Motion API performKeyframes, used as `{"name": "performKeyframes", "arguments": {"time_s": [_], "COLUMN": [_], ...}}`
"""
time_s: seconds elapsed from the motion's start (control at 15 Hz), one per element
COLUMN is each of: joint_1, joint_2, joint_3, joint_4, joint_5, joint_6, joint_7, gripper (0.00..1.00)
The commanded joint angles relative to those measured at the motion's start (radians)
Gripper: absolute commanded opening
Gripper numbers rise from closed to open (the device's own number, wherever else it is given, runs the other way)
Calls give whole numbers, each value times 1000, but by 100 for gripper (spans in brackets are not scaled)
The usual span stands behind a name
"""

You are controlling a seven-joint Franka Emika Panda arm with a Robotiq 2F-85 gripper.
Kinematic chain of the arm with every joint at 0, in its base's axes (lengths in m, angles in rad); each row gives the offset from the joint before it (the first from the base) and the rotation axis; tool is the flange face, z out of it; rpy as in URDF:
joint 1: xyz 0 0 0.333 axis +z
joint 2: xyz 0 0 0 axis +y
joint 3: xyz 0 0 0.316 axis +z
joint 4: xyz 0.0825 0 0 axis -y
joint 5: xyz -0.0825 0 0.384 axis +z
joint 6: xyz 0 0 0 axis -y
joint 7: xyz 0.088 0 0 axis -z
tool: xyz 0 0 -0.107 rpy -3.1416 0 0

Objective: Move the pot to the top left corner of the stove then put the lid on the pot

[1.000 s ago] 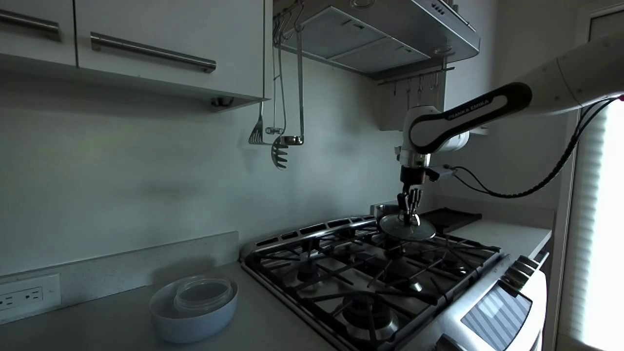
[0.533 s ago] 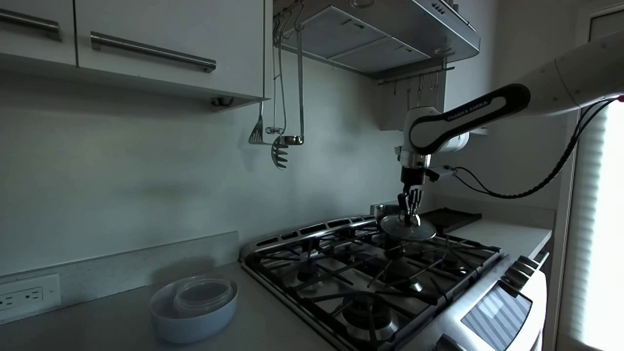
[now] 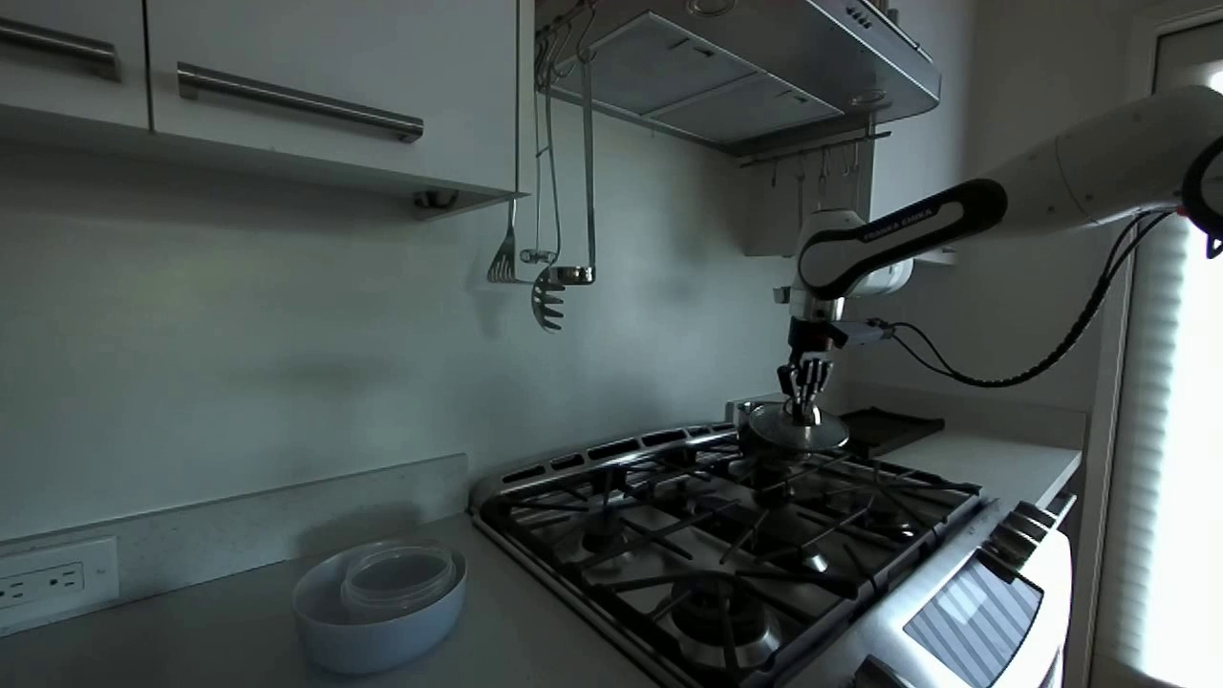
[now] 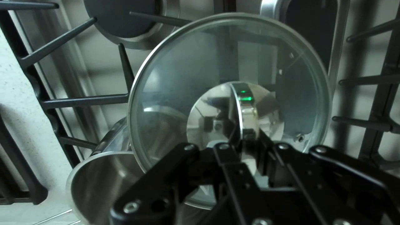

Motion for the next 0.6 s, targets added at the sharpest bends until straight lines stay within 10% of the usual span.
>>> {"name": "performKeyframes", "arguments": {"time_s": [0.0, 0.53], "joint_1": [-5, -4], "joint_2": [75, 216], "joint_3": [-10, -23], "joint_4": [126, 344], "joint_5": [9, 48], "joint_6": [-37, -119], "joint_7": [65, 210], "gripper": [2, 2]}}
